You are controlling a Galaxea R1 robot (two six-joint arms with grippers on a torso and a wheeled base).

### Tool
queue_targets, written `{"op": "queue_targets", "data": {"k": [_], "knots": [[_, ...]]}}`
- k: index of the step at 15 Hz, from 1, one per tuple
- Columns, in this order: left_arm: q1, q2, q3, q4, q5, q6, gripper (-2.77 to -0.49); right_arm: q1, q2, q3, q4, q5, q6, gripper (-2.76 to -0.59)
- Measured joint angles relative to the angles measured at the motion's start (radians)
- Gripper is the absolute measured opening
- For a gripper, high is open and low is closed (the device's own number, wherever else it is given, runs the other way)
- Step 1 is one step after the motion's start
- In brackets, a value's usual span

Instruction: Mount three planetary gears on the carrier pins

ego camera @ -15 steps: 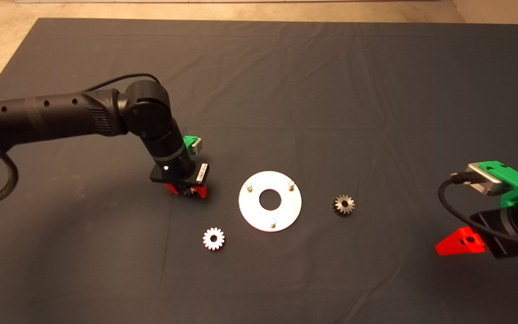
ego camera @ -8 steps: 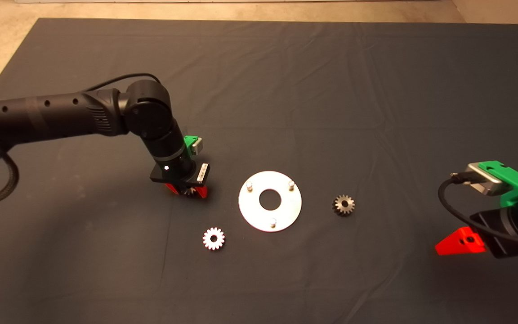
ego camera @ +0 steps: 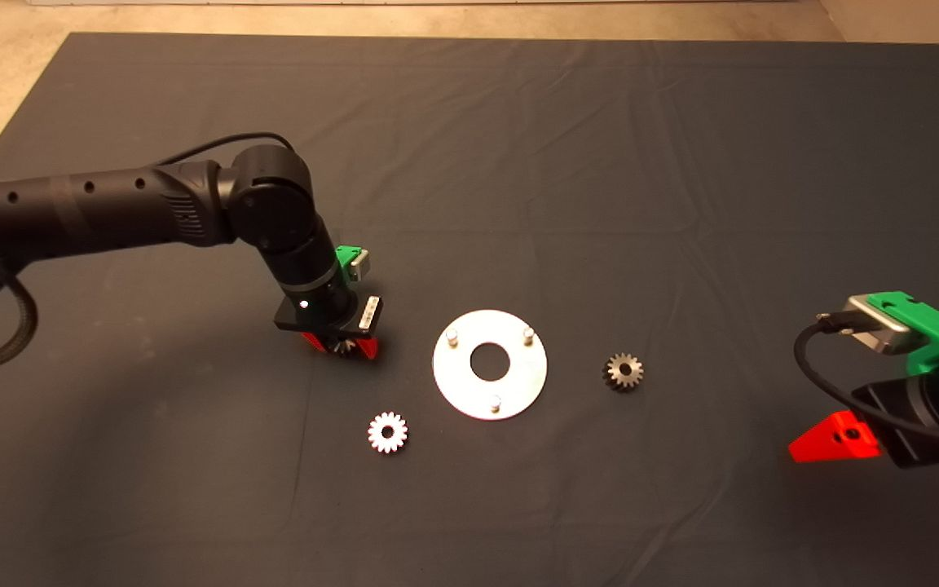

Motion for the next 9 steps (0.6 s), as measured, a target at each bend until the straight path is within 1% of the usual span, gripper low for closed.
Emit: {"op": "queue_targets", "data": {"k": [5, 7, 9], "knots": [[0.0, 0.003, -0.014, 0.0, 0.001, 0.013, -1.75, 0.0, 0.0, 0.0, 0.0, 0.0, 0.0, -0.61], [0.0, 0.003, -0.014, 0.001, 0.005, 0.014, -1.87, 0.0, 0.0, 0.0, 0.0, 0.0, 0.0, -0.61], [0.0, 0.012, -0.015, 0.004, 0.024, 0.015, -1.91, 0.0, 0.0, 0.0, 0.0, 0.0, 0.0, -0.61]]}}
